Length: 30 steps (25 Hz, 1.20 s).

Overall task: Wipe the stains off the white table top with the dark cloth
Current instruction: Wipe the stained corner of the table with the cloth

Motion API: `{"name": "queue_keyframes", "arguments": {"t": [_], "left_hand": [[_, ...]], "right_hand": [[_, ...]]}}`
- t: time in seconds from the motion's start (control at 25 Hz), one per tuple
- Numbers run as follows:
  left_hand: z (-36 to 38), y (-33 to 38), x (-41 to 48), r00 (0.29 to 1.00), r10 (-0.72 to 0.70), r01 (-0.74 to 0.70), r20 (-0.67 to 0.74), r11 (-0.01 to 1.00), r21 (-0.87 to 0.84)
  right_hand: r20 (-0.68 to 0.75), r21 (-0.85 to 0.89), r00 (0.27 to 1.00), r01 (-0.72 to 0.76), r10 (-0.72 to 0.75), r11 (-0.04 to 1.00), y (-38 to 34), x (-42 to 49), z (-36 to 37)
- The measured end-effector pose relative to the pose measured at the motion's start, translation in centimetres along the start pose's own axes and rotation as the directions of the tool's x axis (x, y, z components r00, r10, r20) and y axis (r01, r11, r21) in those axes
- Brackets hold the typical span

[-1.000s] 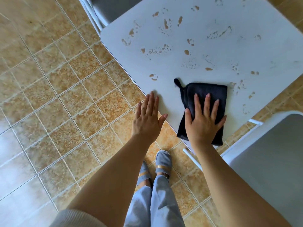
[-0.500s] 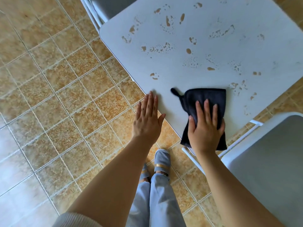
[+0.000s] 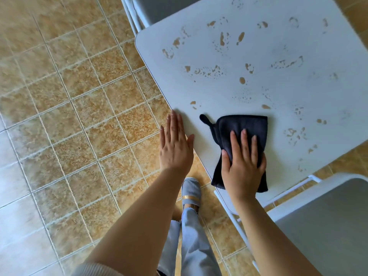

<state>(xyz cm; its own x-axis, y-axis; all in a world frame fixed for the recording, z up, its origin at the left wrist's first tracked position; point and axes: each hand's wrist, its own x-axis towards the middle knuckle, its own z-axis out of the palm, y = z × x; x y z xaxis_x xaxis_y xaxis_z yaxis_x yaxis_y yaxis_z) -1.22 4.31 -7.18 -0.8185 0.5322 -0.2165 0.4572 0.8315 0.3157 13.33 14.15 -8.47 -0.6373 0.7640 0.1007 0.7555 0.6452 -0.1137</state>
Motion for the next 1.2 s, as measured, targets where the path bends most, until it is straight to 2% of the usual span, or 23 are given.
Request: {"name": "queue_keyframes", "arguments": {"t": [0.12, 0.2, 0.36, 0.52, 0.64, 0.76, 0.92, 1.08, 1.2], "left_hand": [[0.4, 0.1, 0.3, 0.999, -0.037, 0.037, -0.004, 0.999, -0.012], [0.5, -0.3, 0.3, 1.000, -0.009, 0.009, -0.002, 0.999, 0.032], [0.4, -0.9, 0.3, 0.999, 0.026, -0.024, -0.021, 0.996, 0.081], [0.3, -1.2, 0.6, 0.999, 0.052, -0.050, -0.017, 0.995, 0.087], [-0.2, -1.8, 1.2, 0.996, 0.083, -0.082, -0.009, 0.990, 0.113], [-0.8, -2.2, 2.4, 0.997, 0.083, -0.081, -0.004, 0.989, 0.120], [-1.7, -2.6, 4.4, 0.999, 0.038, -0.037, -0.005, 0.993, 0.108], [-2.4, -3.1, 6.2, 0.999, 0.051, -0.052, 0.012, 0.993, 0.102], [-2.8, -3.7, 7.5, 0.997, 0.073, -0.073, 0.005, 0.991, 0.113]], "right_hand": [[0.010, 0.034, 0.994, -0.112, 0.111, 0.993, 0.1, 3.7, 0.4], [0.021, 0.068, 0.993, -0.119, 0.118, 0.991, -2.2, 7.0, 1.0], [0.021, 0.044, 0.993, 0.117, -0.118, 0.992, -6.2, 8.1, 1.6], [0.030, -0.001, 0.971, 0.237, -0.237, 0.971, -2.9, 4.8, 0.5], [0.037, -0.012, 0.992, 0.119, -0.119, 0.993, -1.2, 6.4, 0.4], [0.047, 0.067, 0.998, -0.050, 0.047, 0.997, -4.7, 10.7, 1.3], [0.032, 0.054, 0.997, 0.072, -0.073, 0.996, -9.0, 10.9, 2.2], [0.034, 0.023, 0.985, 0.167, -0.167, 0.986, -5.4, 6.4, 0.9], [0.050, -0.027, 0.994, 0.094, -0.093, 0.995, -2.4, 7.0, 0.4]]}}
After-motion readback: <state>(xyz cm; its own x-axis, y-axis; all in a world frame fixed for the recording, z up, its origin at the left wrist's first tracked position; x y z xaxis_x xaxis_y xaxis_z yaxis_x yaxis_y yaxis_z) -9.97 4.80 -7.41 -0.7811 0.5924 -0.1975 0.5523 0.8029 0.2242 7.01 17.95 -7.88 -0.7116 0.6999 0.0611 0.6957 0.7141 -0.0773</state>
